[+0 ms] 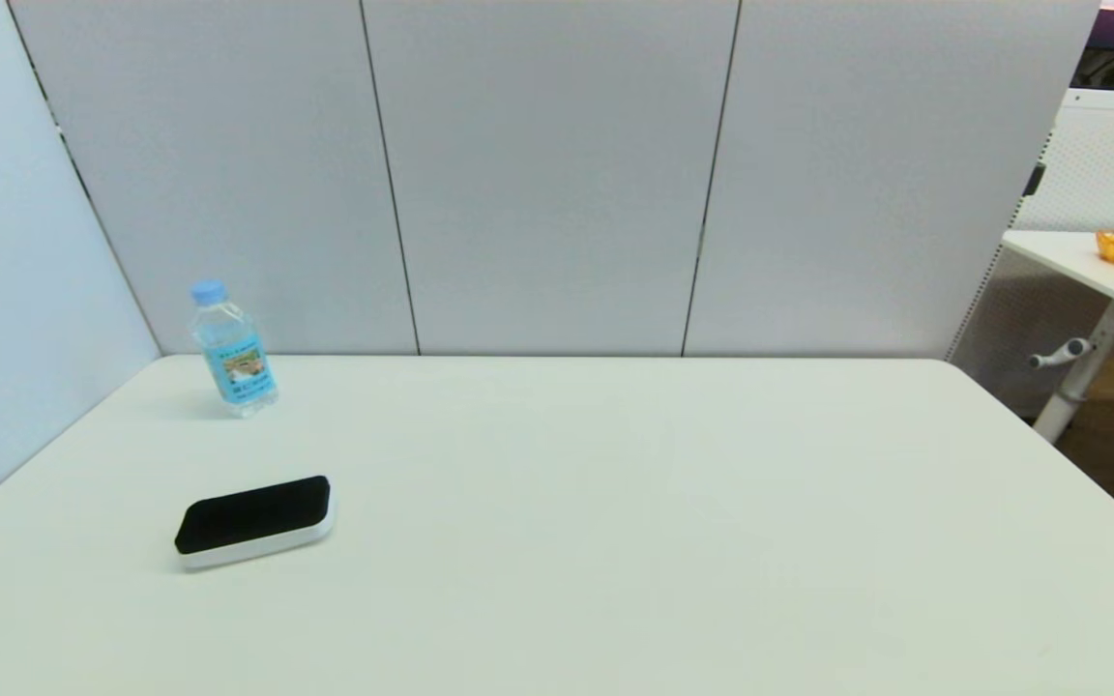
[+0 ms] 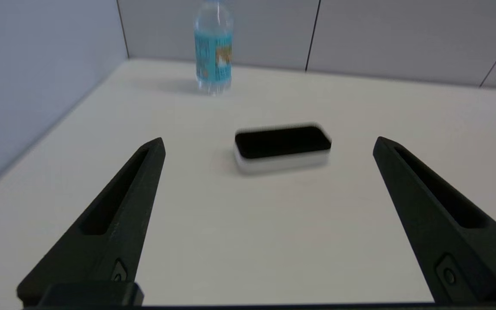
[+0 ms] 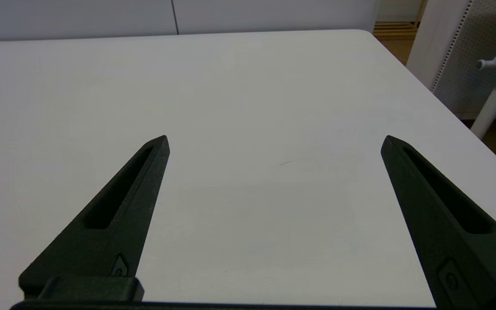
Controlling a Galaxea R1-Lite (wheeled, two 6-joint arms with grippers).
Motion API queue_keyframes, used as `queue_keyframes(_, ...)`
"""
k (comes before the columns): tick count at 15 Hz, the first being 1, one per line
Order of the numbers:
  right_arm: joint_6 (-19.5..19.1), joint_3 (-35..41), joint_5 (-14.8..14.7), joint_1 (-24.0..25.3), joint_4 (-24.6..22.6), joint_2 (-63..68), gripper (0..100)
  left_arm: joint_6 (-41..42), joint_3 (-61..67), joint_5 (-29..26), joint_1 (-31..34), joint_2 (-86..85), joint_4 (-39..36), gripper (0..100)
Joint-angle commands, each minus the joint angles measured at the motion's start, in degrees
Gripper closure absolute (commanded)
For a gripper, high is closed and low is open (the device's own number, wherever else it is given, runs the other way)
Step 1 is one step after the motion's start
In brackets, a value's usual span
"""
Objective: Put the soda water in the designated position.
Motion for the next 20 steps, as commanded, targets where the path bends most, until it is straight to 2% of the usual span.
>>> queue_keyframes(1,0.07,0.01,0.06,-0.07,0.01,-0.01,0,0.08,-30.31,0.4,2.03,30.13,0.57,0)
queue_keyframes(6,-0.02,0.01,-0.02,-0.07,0.01,-0.01,0,0.34,-52.72,0.31,9.41,48.41,4.53,0)
queue_keyframes(9,0.07,0.01,-0.02,0.02,0.01,-0.01,0,3.59,-58.7,-1.36,15.39,57.03,4.53,0)
queue_keyframes(11,0.07,0.01,-0.02,0.02,0.01,-0.01,0,3.86,-58.61,-6.37,16.27,62.83,-0.57,0)
queue_keyframes(14,0.07,0.01,-0.02,-0.07,0.01,-0.01,0,3.94,-54.48,-9.44,16.35,69.51,-11.47,0)
queue_keyframes(17,0.07,0.01,-0.02,0.02,0.01,-0.01,0,3.86,-45.17,-14.8,16.35,75.57,-24.74,0)
queue_keyframes(20,-0.02,0.01,-0.02,0.02,0.01,-0.01,0,3.86,-37.26,-16.91,16.18,80.23,-35.99,0)
